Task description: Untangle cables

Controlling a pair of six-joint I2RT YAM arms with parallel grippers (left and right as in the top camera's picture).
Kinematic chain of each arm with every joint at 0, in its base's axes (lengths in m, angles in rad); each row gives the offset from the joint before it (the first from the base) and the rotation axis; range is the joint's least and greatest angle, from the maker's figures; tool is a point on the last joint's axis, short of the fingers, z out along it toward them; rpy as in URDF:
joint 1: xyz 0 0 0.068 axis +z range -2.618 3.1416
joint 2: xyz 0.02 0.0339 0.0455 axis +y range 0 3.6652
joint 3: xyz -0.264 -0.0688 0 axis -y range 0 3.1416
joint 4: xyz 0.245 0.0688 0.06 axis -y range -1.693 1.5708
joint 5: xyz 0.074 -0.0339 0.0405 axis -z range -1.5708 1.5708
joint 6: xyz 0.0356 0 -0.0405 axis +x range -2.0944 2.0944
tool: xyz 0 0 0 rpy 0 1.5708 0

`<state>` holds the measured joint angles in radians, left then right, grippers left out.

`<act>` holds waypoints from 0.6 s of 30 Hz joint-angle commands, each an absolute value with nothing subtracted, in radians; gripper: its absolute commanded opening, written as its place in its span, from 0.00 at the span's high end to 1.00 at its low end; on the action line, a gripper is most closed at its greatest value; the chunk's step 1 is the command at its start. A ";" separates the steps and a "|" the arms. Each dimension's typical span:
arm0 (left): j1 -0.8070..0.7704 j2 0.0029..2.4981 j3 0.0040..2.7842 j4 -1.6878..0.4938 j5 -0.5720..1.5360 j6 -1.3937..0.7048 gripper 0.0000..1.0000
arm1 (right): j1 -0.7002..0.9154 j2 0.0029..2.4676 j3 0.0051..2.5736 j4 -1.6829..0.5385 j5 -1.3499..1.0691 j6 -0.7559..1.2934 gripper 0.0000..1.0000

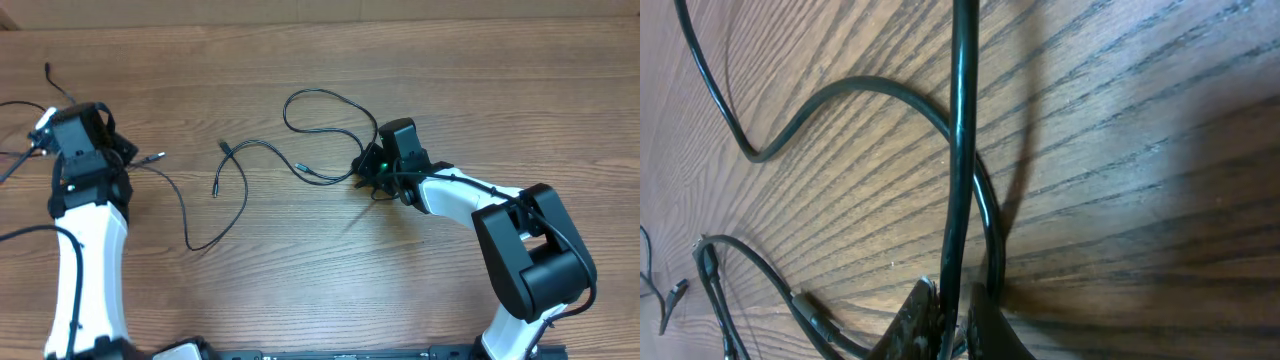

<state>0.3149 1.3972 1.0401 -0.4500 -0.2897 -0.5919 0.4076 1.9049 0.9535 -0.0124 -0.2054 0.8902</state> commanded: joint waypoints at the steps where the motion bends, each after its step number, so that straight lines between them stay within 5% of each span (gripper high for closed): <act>1: 0.339 1.443 1.046 -0.460 -0.260 -0.640 0.66 | 0.412 1.916 0.953 -0.008 -0.203 0.890 0.90; 2: 0.340 1.451 1.046 -0.458 -0.254 -0.640 0.30 | 0.412 1.916 0.953 -0.008 -0.203 0.890 0.90; 3: 0.340 1.453 1.046 -0.454 -0.242 -0.640 0.11 | 0.412 1.916 0.953 -0.008 -0.203 0.890 0.90; 4: 0.340 1.453 1.046 -0.449 -0.225 -0.640 0.04 | 0.412 1.916 0.953 -0.008 -0.203 0.890 0.90; 18: 0.337 1.421 1.046 -0.446 0.616 -0.580 0.00 | 0.412 1.916 0.953 -0.008 -0.203 0.890 0.85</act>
